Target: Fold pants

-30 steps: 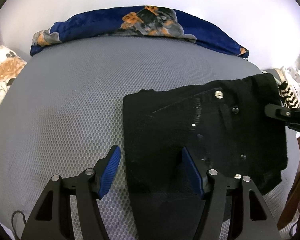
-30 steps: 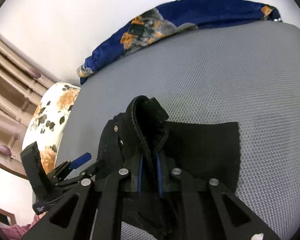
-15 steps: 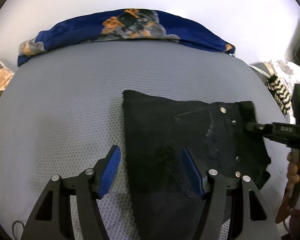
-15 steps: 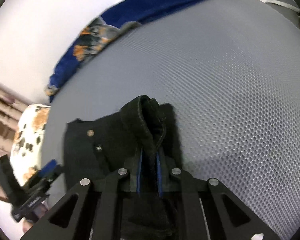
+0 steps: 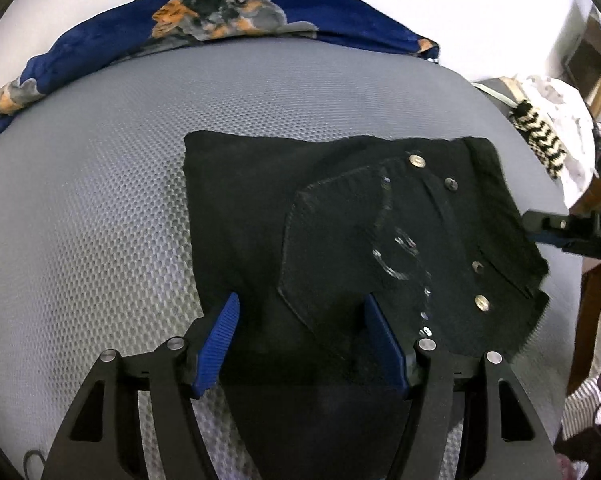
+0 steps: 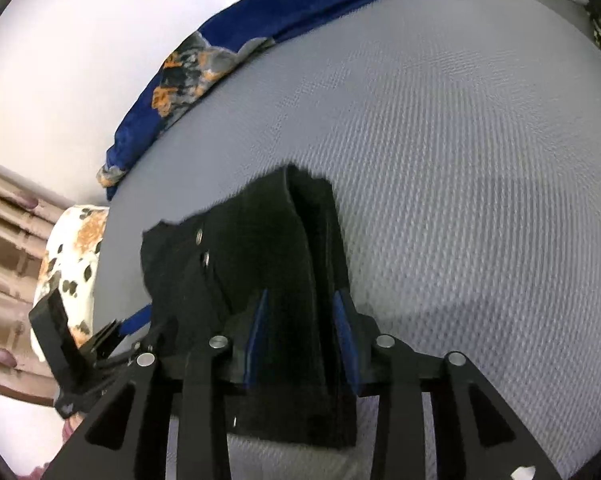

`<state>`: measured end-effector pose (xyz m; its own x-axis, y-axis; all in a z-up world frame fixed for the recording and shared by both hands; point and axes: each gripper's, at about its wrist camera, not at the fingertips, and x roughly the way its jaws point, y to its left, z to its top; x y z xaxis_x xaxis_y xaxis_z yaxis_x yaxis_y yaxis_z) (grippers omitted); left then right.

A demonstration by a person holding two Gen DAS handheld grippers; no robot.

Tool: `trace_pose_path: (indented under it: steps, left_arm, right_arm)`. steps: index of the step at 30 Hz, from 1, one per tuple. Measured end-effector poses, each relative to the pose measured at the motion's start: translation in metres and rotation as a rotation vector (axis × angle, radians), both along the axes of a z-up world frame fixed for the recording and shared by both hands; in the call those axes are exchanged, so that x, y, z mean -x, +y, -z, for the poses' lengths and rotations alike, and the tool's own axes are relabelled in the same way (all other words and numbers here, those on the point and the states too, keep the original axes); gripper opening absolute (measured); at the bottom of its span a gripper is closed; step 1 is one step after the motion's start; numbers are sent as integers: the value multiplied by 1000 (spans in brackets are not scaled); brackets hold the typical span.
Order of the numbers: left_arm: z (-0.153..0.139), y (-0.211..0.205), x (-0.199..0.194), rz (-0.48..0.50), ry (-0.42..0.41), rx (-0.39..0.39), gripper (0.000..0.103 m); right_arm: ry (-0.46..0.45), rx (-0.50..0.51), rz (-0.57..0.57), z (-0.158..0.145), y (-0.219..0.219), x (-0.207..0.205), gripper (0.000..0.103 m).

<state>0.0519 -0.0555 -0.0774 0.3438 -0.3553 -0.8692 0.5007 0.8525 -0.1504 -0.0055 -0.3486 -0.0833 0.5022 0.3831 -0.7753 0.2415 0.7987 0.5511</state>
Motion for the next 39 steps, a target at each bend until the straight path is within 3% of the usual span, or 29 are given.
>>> trace_pose_path:
  steps: [4,5,6,7,16,24,29,39]
  left_arm:
    - [-8,4,18,22,-19,28,65]
    - [-9,3,21,28,-24,24,65]
    - [-9,2,23,33,-27,19,65]
    - [-9,2,25,40,-28,19,65]
    - [3,10,37,45,48,2,65]
    - [6,5,41,52,26,-28,65]
    - [6,5,39,42,25,-29,66]
    - [5,-1,38,21,16,-50,67]
  right_arm:
    - [35,-24,-12,9,6,16,32]
    - [36,-23,-13,10,8,18,28]
    - [25,-1,-10,8,10,22,16]
    - [16,23,-6,5,11,24,13]
    - [-5,92,-16,-19,23,45,9]
    - [62,70,-3,16,16,41,10]
    - [68,101,-22,14,20,37,11]
    - [73,56,20,18,10,41,29]
